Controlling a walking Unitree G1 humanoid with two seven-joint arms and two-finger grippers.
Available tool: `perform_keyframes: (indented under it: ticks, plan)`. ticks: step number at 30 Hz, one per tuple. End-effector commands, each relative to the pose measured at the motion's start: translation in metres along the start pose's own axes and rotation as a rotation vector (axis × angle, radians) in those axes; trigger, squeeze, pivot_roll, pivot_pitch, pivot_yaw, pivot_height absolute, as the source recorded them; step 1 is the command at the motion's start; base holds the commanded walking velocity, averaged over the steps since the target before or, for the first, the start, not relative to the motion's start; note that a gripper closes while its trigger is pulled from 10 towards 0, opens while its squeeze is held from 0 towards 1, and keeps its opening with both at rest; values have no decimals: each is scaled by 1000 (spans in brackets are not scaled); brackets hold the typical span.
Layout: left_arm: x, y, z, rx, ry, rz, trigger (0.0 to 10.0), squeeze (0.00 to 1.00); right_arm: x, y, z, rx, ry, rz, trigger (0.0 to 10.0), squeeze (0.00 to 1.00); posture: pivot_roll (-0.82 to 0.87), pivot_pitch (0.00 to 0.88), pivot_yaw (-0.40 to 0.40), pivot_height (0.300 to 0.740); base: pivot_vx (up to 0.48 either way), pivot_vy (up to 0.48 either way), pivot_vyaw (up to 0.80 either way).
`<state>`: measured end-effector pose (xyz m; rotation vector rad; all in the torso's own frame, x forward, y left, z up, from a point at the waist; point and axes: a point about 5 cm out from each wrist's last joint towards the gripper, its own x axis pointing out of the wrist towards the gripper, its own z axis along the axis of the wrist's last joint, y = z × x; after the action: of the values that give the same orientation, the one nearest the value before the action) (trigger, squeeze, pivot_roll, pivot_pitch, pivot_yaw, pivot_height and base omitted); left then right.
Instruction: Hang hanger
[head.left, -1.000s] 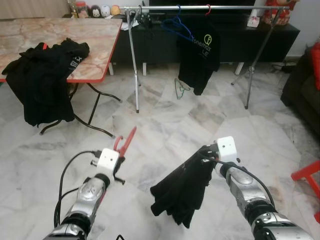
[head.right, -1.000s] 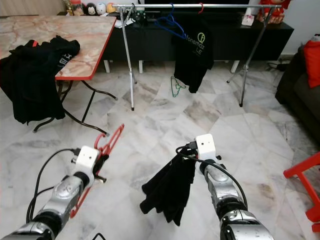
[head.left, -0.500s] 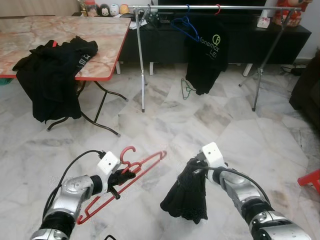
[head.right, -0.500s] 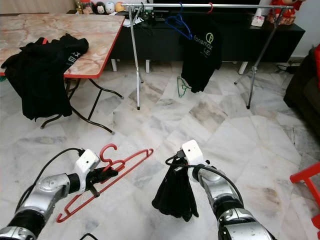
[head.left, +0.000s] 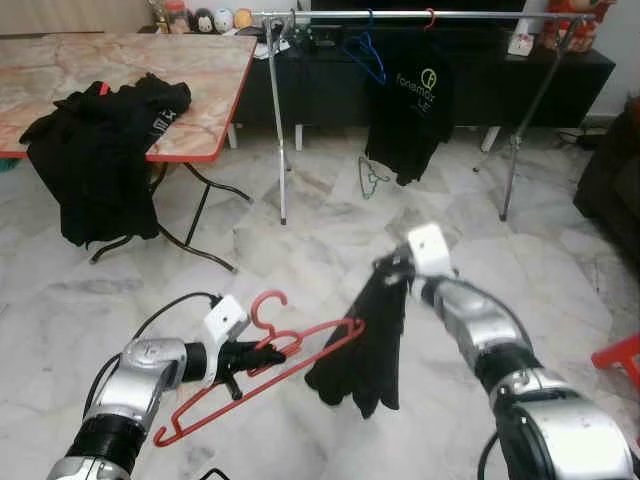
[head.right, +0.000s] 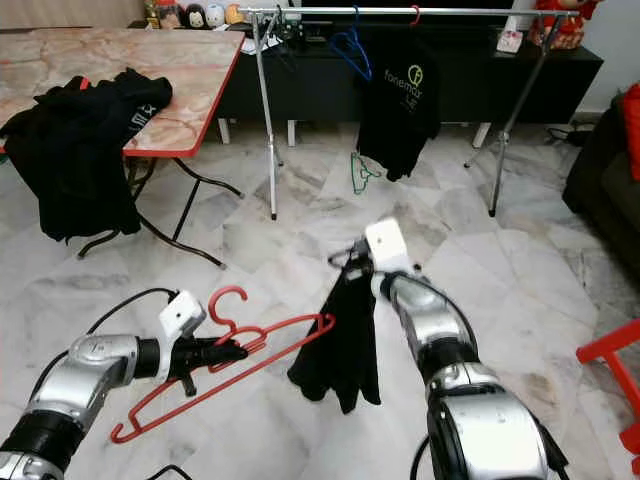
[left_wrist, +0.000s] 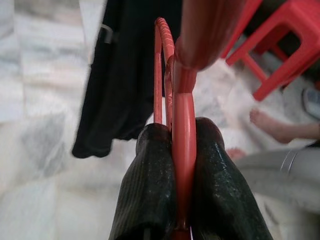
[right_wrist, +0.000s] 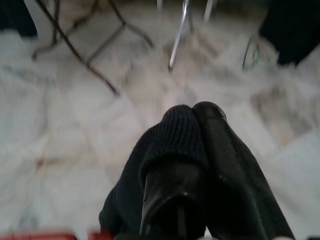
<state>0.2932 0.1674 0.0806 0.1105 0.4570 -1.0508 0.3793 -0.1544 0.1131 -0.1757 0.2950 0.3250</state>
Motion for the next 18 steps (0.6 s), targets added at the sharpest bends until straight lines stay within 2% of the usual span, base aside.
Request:
perform_keyframes:
  ticks: [1,5,13,18]
  plan:
    - [-1,-3,19,28,-45,-43,10000,0,3,5,25,-21,-85,25,10000,0,-81,0,-38,740,0,0,0]
    - [-4,-6,24,50,-43,-61,10000,0,4,12,24,-42,-83,60,10000,0,-77,0,-42,740,0,0,0]
    - [-1,-1,30,75,-61,73,10000,0,1,16,10,-33,-45,77,10000,0,-76,0,-45,740,0,0,0]
    - [-2,2,31,84,-67,115,10000,0,-1,13,5,-39,-30,74,10000,0,-81,0,-45,740,0,0,0]
